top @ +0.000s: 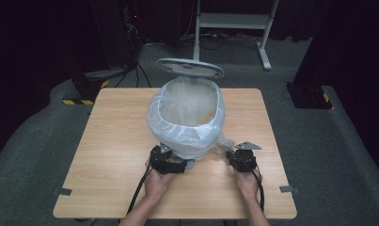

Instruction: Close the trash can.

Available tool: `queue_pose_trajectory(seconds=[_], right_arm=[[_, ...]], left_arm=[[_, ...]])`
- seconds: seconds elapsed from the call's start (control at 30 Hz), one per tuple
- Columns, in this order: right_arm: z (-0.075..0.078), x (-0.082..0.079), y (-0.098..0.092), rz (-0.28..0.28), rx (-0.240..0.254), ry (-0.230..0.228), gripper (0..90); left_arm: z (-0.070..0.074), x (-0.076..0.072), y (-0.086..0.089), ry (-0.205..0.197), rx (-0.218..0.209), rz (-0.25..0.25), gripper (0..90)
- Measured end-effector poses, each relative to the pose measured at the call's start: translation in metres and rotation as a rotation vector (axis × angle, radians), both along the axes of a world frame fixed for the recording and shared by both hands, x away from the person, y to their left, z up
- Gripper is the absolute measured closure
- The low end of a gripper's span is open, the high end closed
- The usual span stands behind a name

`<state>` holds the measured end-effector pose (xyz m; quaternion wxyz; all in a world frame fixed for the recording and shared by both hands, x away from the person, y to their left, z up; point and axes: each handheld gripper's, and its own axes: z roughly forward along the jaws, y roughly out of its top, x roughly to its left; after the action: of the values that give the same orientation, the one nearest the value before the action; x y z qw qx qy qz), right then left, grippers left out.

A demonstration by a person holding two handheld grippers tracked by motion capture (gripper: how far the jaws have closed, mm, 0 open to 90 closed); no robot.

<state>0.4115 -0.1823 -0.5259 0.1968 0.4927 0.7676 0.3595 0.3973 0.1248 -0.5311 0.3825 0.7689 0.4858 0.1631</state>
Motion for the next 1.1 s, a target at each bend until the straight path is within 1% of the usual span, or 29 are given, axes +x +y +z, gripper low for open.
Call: queue_pose_trajectory(seconds=[0.23, 0.27, 0.3, 0.53, 0.67, 0.7, 0.73, 0.83, 0.87, 0.97, 1.1], right_arm=[[-0.001, 0.0, -0.002, -0.006, 0.023, 0.0, 80.9], [-0.001, 0.001, -0.004, -0.007, 0.043, 0.007, 81.1], [-0.001, 0.001, -0.004, -0.009, 0.05, 0.01, 81.3], [0.001, 0.001, -0.009, -0.014, 0.09, 0.019, 81.5], [0.004, -0.002, -0.011, -0.006, 0.093, 0.015, 81.6], [0.005, -0.003, -0.012, -0.007, 0.097, 0.017, 81.6], [0.007, -0.004, -0.014, 0.0, 0.092, 0.01, 81.6], [0.01, -0.006, -0.017, -0.003, 0.101, 0.01, 81.7], [0.011, -0.008, -0.019, -0.011, 0.118, 0.016, 81.6], [0.013, -0.009, -0.022, -0.011, 0.115, 0.012, 81.7], [0.018, -0.012, -0.026, -0.014, 0.124, 0.004, 81.7]], left_arm=[[0.0, 0.0, 0.0, 0.0, 0.0, 0.0, 1.7], [0.0, 0.0, 0.0, 0.0, -0.001, -0.001, 1.7], [0.0, 0.0, 0.0, 0.002, -0.007, -0.003, 1.7], [0.0, 0.0, 0.0, 0.002, -0.007, -0.003, 1.7], [0.0, 0.0, 0.0, 0.002, -0.008, -0.003, 1.7], [0.0, 0.0, 0.0, 0.0, -0.002, -0.001, 1.7], [0.0, 0.0, 0.0, 0.002, -0.007, -0.003, 1.7], [0.0, 0.0, 0.0, 0.0, -0.002, -0.001, 1.8], [0.0, 0.0, 0.0, 0.0, -0.003, 0.0, 1.8], [0.0, 0.0, 0.0, 0.0, -0.003, -0.001, 1.8], [0.0, 0.0, 0.0, 0.0, -0.003, -0.001, 1.8]])
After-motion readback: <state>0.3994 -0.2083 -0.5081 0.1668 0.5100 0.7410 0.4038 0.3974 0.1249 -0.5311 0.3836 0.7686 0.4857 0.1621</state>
